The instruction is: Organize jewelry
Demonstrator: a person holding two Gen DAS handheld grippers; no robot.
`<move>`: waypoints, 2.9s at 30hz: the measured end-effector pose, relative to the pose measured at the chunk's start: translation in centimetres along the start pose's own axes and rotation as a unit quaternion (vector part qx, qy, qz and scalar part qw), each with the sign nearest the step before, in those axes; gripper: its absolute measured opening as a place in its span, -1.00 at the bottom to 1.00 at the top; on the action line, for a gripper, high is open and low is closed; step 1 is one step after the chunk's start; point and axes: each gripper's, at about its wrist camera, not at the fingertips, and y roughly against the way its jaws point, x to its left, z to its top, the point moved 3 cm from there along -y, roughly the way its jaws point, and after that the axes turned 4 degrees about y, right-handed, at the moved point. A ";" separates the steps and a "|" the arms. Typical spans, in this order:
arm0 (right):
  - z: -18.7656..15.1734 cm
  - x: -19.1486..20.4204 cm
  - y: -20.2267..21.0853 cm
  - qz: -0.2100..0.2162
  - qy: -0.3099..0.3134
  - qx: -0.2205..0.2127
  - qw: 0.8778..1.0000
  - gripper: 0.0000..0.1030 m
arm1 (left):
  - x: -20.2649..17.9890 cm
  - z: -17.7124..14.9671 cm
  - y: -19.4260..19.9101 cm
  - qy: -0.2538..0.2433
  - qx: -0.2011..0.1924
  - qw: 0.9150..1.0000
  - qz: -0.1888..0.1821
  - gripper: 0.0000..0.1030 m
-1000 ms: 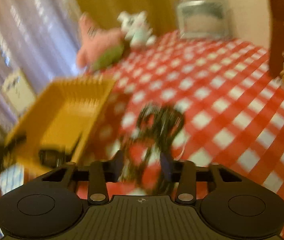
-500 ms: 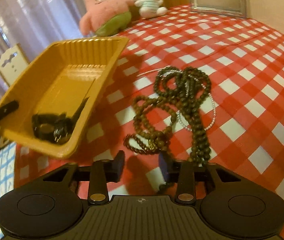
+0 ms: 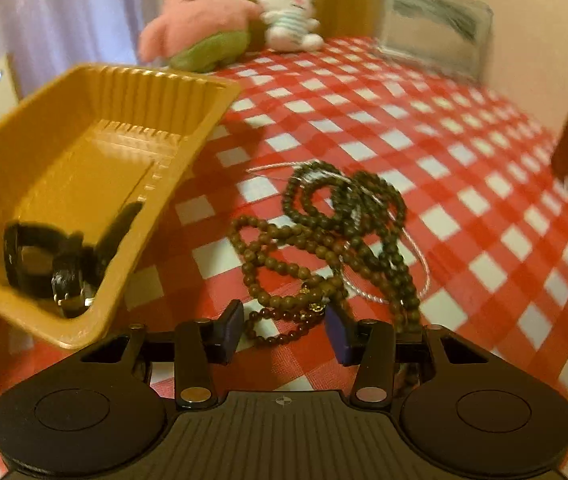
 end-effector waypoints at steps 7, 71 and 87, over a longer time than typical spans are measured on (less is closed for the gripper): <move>-0.7 0.8 0.4 0.021 0.024 0.004 0.999 -0.78 | 0.0 0.0 0.0 0.000 0.000 1.000 0.000 -0.90; 9.7 3.0 8.6 0.247 -0.103 -0.083 0.960 -0.92 | -0.3 0.0 0.4 0.003 -0.002 1.000 -0.002 -0.90; 8.4 5.2 4.3 0.220 -0.072 -0.055 0.971 -0.60 | -0.4 0.1 0.3 0.006 -0.003 1.000 -0.001 -0.90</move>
